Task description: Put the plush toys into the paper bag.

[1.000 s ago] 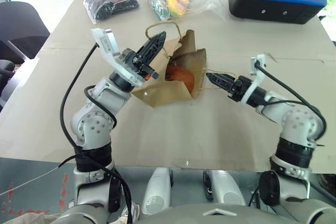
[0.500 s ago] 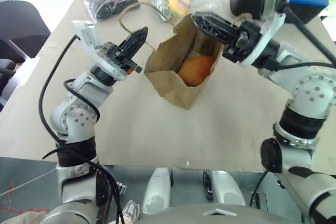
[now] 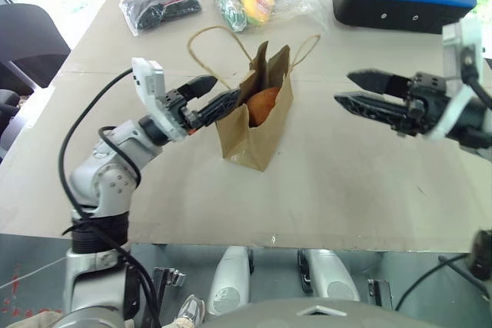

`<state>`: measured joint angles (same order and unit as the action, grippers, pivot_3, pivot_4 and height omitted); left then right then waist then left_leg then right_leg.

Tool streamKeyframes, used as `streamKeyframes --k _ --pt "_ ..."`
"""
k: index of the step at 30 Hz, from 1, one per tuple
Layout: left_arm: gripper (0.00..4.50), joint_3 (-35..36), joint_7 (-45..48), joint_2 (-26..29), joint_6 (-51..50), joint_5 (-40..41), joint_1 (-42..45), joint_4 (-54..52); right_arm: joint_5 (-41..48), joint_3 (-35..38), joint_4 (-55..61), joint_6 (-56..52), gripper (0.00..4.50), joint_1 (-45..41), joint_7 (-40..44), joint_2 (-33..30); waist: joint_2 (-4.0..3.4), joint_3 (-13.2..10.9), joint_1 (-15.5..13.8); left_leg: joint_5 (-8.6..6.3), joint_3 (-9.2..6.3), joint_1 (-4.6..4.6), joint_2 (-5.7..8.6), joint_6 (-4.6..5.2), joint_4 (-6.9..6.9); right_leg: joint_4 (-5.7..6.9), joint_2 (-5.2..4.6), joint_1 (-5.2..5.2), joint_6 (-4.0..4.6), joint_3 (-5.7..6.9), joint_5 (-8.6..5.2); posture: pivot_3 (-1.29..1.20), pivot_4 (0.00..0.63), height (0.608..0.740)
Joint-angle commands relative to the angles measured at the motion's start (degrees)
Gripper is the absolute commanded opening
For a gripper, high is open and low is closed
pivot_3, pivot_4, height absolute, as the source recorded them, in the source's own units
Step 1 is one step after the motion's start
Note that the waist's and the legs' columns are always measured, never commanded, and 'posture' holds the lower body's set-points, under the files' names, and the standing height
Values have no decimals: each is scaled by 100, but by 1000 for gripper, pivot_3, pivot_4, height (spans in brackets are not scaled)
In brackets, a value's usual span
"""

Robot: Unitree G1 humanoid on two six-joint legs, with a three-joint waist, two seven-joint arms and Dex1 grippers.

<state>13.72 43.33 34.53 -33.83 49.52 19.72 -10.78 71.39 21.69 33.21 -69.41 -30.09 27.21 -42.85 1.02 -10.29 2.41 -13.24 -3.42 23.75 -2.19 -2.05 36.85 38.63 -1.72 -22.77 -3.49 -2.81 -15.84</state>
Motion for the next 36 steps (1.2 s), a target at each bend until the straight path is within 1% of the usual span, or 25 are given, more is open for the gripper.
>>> streamKeyframes --k 1,3,5,7,8,10,12,15,17,19,21,24,27,29,33,36 --pt "4497 478 538 447 -274 381 -346 -272 -234 -294 460 352 2586 373 165 -113 0 0 9 0 0 0 -1 0 0 0 2 0 0 0 0 0 150 740" --pt "4500 612 668 622 -280 351 -650 -336 -887 -959 562 713 2072 565 200 -4 0 0 21 0 3 -2 -5 0 0 0 5 -1 0 -5 0 0 150 740" --pt "4500 692 642 699 -287 312 -950 -526 -1822 -1851 462 1348 1222 673 328 159 0 0 14 0 5 -5 -5 0 -3 1 5 -2 0 -8 0 0 150 740" --pt "4500 742 587 678 -241 265 -1258 -820 -2626 -2653 121 1967 345 643 433 472 0 0 9 0 5 -4 -5 0 -3 -1 4 -3 0 -8 -1 0 150 740" --pt "4500 756 483 636 -253 272 -1392 -994 -3031 -3039 -134 2301 95 578 498 659 0 0 1 0 5 -2 -5 0 -2 -2 3 -3 0 -7 -1 0 150 740" --pt "4500 766 292 543 -228 268 -1631 -1329 -3662 -3633 -656 2830 95 436 628 1023 1 0 -39 0 4 2 -3 -1 1 -4 0 -3 0 -5 0 0 150 740" --pt "4500 932 21 408 -203 378 -1719 -1488 -3943 -3926 -942 3144 95 354 796 1301 4 2 -53 0 3 3 -1 -1 2 -8 -4 -2 -1 -3 0 0 150 740" --pt "4500 1477 -510 283 -294 824 -1488 -1295 -4044 -4031 -1061 3284 95 293 998 1551 5 1 -57 0 -1 4 -1 -1 2 -7 -4 -2 0 1 1 0 150 740" --pt "4500 1804 -715 370 -499 1344 -1307 -1175 -4096 -4035 -1122 3328 95 250 1162 1604 6 1 -56 1 -11 4 -2 -1 2 -3 -4 -2 0 11 1 0 150 740" --pt "4500 1989 -857 442 -687 1760 -1226 -1158 -4181 -4053 -1200 3364 95 194 1342 1602 7 1 -41 1 -13 4 -2 -1 2 -1 -3 -2 0 13 1 0 150 740" --pt "4500 2141 -882 526 -872 2181 -1262 -1151 -4259 -4041 -1286 3400 95 157 1464 1614 7 1 -28 0 -7 3 -1 -1 2 -3 -6 -1 0 9 1 0 150 740" --pt "4500 2318 -745 708 -1051 2369 -1627 -1289 -4332 -4008 -1415 3450 95 48 1632 1649 7 1 -14 1 -9 2 -2 -1 1 -2 -4 -1 0 10 1 0 150 740" --pt "4500 2296 -499 808 -975 2004 -2233 -1581 -4340 -3949 -1451 3461 95 -47 1741 1713 6 1 14 1 -5 -3 -3 -1 0 2 -3 -1 1 5 1 0 150 740" --pt "4500 2019 -448 738 -802 1622 -2510 -1824 -4340 -3953 -1511 3471 95 -114 1781 1808 6 1 3 0 -5 -4 -3 -2 -1 2 -2 -2 2 4 0 0 150 740" --pt "4500 1277 -749 400 -514 1057 -2473 -2252 -4569 -4142 -1764 3608 95 -226 1837 2040 9 3 -73 1 -8 -1 -1 -2 0 2 -4 0 3 11 0 0 150 740" --pt "4500 754 -1014 97 -274 565 -2360 -2405 -4773 -4277 -2110 3776 95 -360 1885 2298 15 6 -65 1 -4 -3 1 -2 2 0 -6 2 2 6 1 0 150 740"
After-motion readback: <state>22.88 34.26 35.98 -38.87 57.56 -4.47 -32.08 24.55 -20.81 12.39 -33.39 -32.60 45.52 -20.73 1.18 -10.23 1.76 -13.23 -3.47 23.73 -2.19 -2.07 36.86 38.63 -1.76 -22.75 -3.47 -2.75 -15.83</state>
